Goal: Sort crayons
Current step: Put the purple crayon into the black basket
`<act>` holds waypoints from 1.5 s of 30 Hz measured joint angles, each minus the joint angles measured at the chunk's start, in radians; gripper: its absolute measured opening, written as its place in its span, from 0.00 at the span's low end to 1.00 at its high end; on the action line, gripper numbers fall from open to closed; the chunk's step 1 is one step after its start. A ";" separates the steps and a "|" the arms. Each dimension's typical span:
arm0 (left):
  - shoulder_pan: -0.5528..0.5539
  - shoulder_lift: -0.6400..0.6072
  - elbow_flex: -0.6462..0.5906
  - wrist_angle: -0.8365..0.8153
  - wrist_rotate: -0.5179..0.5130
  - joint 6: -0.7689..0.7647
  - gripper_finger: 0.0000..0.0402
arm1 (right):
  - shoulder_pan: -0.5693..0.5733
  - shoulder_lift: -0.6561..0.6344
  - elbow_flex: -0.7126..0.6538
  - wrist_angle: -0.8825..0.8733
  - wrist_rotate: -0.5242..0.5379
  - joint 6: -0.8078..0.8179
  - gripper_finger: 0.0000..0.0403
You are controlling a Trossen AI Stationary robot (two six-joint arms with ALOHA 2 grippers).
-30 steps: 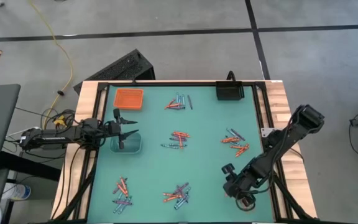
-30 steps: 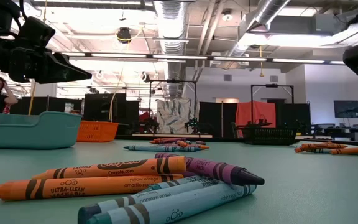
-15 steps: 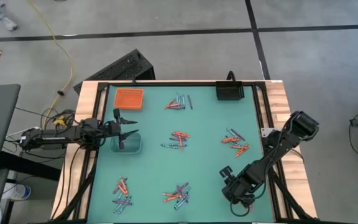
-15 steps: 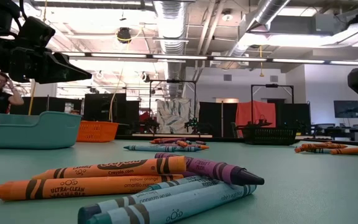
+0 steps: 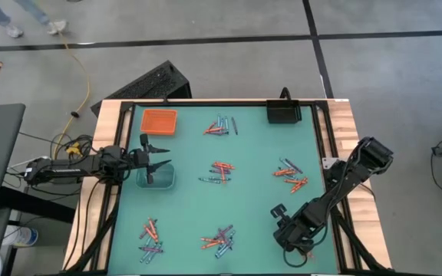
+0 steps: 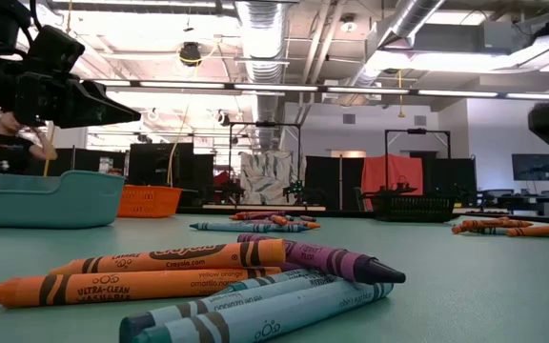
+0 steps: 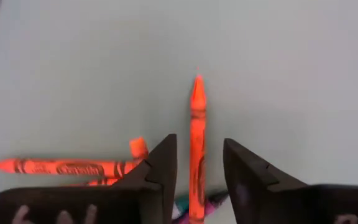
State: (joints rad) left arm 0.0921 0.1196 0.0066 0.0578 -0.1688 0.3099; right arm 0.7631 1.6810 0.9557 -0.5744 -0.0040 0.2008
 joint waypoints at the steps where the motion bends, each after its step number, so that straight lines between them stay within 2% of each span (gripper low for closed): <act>1: 0.000 0.000 0.000 0.000 0.000 0.000 0.39 | 0.000 0.000 0.005 -0.001 0.000 0.000 0.34; 4: 0.000 0.000 0.000 0.000 0.000 0.000 0.39 | 0.000 0.000 0.022 -0.019 0.002 0.000 0.37; 8: 0.000 0.000 0.000 0.000 0.000 0.000 0.39 | -0.008 0.000 0.074 -0.146 0.027 0.007 0.40; 14: 0.000 0.000 0.000 0.000 0.000 0.000 0.39 | -0.031 -0.050 0.128 -0.479 0.227 0.153 0.42; 18: 0.000 0.000 0.000 0.000 0.000 0.000 0.39 | -0.070 -0.120 0.088 -0.546 0.249 0.244 0.41; 23: 0.000 0.000 0.000 0.000 0.000 0.000 0.39 | -0.111 -0.203 0.021 -0.365 0.233 0.239 0.41; 26: 0.000 0.000 0.000 0.000 0.000 0.000 0.39 | -0.127 -0.205 0.015 -0.195 0.221 0.164 0.41; 32: 0.000 0.000 0.000 0.000 0.000 0.000 0.39 | -0.143 -0.125 0.015 0.127 0.187 -0.034 0.41; 39: 0.000 0.000 0.000 0.000 0.000 0.000 0.39 | -0.189 -0.014 0.015 0.354 0.183 -0.165 0.41; 45: 0.000 0.000 0.000 0.000 0.000 0.000 0.39 | -0.224 0.065 0.015 0.540 0.111 -0.264 0.41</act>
State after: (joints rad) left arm 0.0921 0.1196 0.0063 0.0578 -0.1684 0.3099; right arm 0.5387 1.7462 0.9707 -0.0347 0.1070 -0.0627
